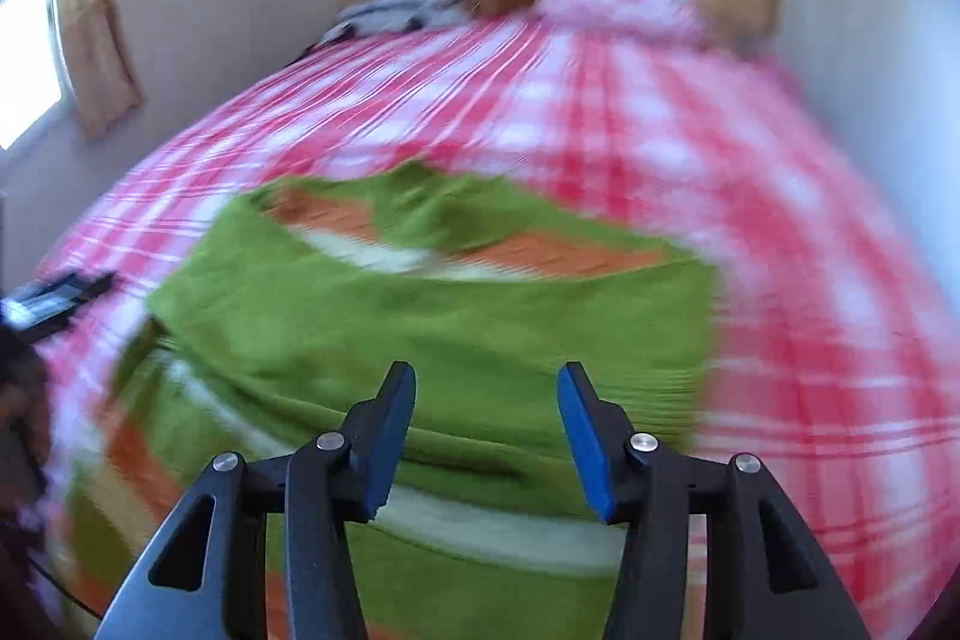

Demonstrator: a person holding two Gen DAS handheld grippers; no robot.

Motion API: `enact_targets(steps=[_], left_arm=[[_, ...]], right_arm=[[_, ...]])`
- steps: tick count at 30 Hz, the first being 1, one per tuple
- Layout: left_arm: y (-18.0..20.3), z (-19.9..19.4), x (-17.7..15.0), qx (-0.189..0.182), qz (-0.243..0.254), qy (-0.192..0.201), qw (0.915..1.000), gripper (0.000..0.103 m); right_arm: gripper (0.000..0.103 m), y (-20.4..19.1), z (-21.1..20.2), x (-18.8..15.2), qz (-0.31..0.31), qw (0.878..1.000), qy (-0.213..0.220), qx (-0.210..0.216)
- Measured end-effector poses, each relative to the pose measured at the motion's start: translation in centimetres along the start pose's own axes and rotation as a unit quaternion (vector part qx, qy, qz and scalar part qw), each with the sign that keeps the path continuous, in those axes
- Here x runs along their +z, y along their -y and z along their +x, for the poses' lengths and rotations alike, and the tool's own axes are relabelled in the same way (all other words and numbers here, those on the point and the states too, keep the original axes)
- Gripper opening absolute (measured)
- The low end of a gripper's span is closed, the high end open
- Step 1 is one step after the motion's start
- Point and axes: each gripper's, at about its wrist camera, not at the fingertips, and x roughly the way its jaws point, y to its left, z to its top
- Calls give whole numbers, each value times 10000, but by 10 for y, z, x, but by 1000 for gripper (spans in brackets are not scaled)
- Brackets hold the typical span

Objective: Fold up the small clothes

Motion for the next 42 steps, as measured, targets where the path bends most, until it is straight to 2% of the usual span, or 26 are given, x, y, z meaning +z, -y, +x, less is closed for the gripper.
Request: enact_targets(steps=[1, 3, 5, 9, 11, 20, 31, 33, 37, 42], left_arm=[[8, 13, -2, 44, 91, -202, 9997, 103], [16, 33, -11, 199, 303, -558, 9978, 103], [16, 39, -19, 196, 391, -756, 9962, 103], [9, 43, -20, -48, 287, -949, 9951, 103], [8, 41, -20, -94, 210, -938, 9953, 103], [17, 29, -25, 197, 500, -666, 9963, 103], [18, 18, -27, 49, 556, -612, 9966, 103], [21, 13, -30, -75, 606, -616, 9962, 103], [26, 5, -35, -100, 725, -520, 9960, 103], [23, -8, -38, -221, 560, -436, 9972, 103]], right_arm=[[51, 4, 14, 1, 199, 9994, -202, 177], [51, 16, 34, -5, 460, 9980, -422, 22], [51, 24, 32, -14, 352, 9990, -263, 42], [51, 19, 19, -22, -28, 9987, -327, -394], [51, 18, 16, -24, -183, 9974, -330, -613], [51, 27, 9, -42, -60, 9978, -107, -652], [54, 29, -6, -45, 178, 9982, 28, -576], [57, 26, -9, -46, 138, 9983, 40, -564], [58, 25, -11, -53, 70, 9984, 53, -564], [60, 29, -20, -57, 193, 9981, 118, -570]])
